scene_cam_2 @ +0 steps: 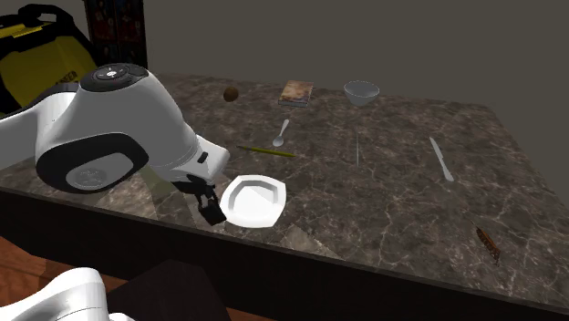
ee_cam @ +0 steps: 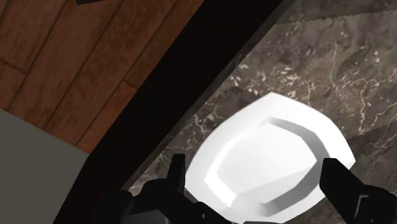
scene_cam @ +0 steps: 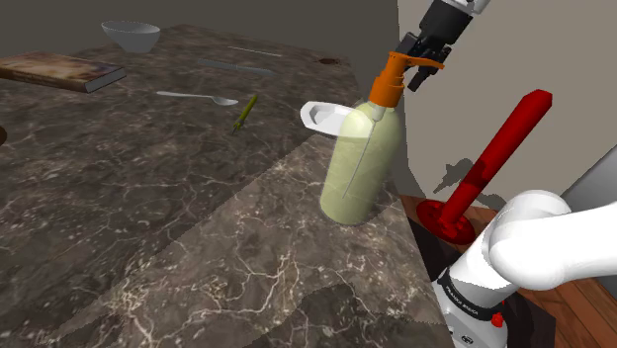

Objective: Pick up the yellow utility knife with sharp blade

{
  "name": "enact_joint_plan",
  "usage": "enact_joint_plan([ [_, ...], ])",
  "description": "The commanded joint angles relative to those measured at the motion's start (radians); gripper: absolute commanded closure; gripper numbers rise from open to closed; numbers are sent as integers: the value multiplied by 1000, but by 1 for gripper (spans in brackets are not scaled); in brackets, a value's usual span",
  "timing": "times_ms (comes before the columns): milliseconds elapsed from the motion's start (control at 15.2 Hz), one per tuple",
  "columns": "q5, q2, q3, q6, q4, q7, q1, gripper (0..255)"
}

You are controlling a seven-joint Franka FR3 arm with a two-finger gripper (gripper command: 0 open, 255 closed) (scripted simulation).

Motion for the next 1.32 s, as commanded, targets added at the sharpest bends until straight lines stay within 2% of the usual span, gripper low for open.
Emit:
enact_joint_plan([
  [0, 0, 0, 0, 0, 0, 0, 0, 0],
  [330, 26, 96, 151, 62, 36, 222, -17, 0],
  [660, 17, 239, 297, 110, 123, 449, -49, 0],
  [990, -45, 426, 437, 131, 261, 688, -92, 0],
  [1254, -144, 610, 543, 117, 409, 894, -120, 0],
])
